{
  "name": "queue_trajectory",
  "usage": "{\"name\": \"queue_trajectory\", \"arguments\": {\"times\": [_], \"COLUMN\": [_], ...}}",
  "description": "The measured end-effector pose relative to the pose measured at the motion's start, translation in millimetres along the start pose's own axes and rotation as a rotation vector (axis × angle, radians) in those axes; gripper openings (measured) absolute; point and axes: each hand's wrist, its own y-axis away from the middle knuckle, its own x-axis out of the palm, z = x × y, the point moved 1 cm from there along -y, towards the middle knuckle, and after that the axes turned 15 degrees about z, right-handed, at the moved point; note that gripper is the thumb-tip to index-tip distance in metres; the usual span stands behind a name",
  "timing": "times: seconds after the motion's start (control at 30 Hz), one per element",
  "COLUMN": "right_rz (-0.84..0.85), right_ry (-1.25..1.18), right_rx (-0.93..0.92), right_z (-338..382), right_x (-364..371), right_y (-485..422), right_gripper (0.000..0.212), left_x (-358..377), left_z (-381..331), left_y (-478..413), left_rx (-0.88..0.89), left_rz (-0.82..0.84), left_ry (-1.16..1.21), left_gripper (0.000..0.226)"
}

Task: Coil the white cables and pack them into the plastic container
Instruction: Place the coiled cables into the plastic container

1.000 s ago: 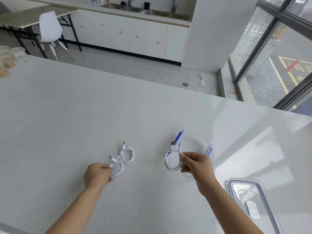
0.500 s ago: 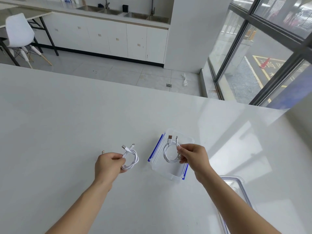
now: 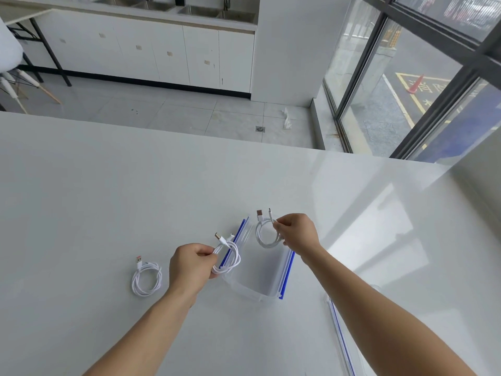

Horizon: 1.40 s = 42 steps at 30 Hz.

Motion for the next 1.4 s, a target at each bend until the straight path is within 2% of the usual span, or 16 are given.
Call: {"name": "queue_trajectory", "arguments": {"times": [0.2, 0.43, 0.57, 0.7, 0.8, 0.87, 0.93, 1.03, 1.1, 1.23, 1.33, 1.4], "right_rz": [0.049, 0.092, 0.147, 0.16, 0.089, 0.008, 0.001, 0.193, 0.253, 0.139, 0.131, 0.117], "right_ry": [0.484, 0.83, 0.953, 0.932, 0.689, 0.407, 0.033, -0.452, -0.551, -0.552, -0.588, -0.579], "right_rx": [-0.038, -0.028, 0.011, 0.006, -0.039, -0.05, -0.058, -0.041, -0.046, -0.03, 0.01, 0.02], "right_z": [-1, 9, 9, 6, 7, 5, 3, 1, 1, 2, -2, -7], "right_x": [9, 20, 26, 28, 21, 16, 17, 30, 38, 39, 30, 22], "right_y": [-23, -32, -30, -28, -19, -2, 23, 60, 76, 82, 80, 79], "right_gripper": [0.029, 0.009, 0.036, 0.038, 0.009, 0.017, 0.022, 0.027, 0.021, 0.008, 0.005, 0.005], "left_x": [10, 16, 17, 17, 17, 18, 21, 30, 38, 51, 51, 43], "left_z": [2, 7, 9, 11, 11, 10, 8, 1, -4, -12, -15, -14], "left_y": [-9, -12, -13, -12, -11, -10, -9, -8, -7, -3, 1, 1], "left_rx": [-0.005, -0.027, -0.03, -0.022, -0.012, -0.001, 0.011, 0.027, 0.05, 0.086, 0.116, 0.172], "left_rz": [-0.009, -0.016, -0.002, 0.007, 0.009, 0.009, 0.015, 0.027, 0.032, 0.067, 0.106, 0.053], "left_ry": [-0.001, 0.038, 0.037, 0.037, 0.053, 0.068, 0.07, 0.055, 0.03, 0.016, 0.013, -0.084], "left_gripper": [0.018, 0.019, 0.016, 0.013, 0.015, 0.015, 0.015, 0.018, 0.017, 0.015, 0.006, 0.007]}}
